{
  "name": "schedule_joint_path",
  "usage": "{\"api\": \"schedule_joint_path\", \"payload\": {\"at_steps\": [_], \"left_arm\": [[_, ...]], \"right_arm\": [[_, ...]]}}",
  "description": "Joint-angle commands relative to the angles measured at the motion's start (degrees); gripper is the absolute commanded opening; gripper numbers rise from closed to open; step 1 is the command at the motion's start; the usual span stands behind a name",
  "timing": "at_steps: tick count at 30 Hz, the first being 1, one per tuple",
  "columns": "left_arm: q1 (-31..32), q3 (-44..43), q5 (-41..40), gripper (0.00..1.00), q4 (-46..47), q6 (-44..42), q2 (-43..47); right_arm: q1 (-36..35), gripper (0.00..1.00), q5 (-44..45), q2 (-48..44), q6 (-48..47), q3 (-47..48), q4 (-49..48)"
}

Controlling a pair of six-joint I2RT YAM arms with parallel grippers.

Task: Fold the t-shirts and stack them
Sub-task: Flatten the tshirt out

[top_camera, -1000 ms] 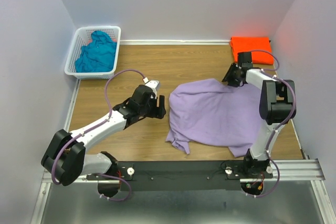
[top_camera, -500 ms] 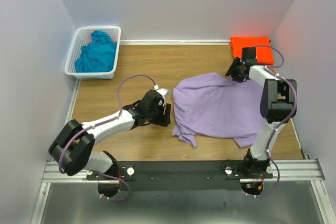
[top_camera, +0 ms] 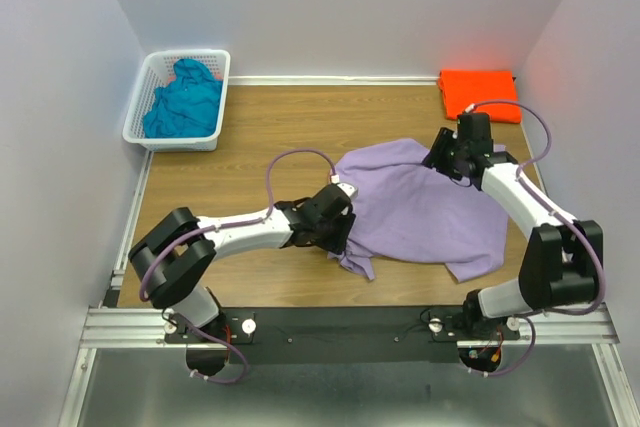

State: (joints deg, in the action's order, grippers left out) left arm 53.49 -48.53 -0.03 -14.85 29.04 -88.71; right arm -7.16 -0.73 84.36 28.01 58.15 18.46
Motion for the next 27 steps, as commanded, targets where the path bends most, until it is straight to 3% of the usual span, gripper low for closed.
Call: {"api": "schedule_joint_path", "payload": {"at_steps": [1, 8, 17, 27], "left_arm": [[2.57, -3.05, -8.21, 0.63, -4.91, 2.95, -2.60], [5.74, -5.87, -12.71, 0.62, -9.49, 4.80, -5.69], [6.18, -7.10, -14.64, 0.62, -12.48, 6.82, 1.08], [6.27, -8.77, -13.15, 0.59, -11.69, 6.21, -3.49]], "right_arm": [[0.13, 0.60, 1.08, -5.16, -0.06, -4.09, 3.68], [0.13, 0.61, -1.02, -11.41, -0.32, -8.40, 4.57], [0.13, 0.61, -1.82, -13.69, -1.73, -8.23, 6.85], [0.13, 0.61, -2.17, -14.04, -2.34, -8.67, 8.35]]}}
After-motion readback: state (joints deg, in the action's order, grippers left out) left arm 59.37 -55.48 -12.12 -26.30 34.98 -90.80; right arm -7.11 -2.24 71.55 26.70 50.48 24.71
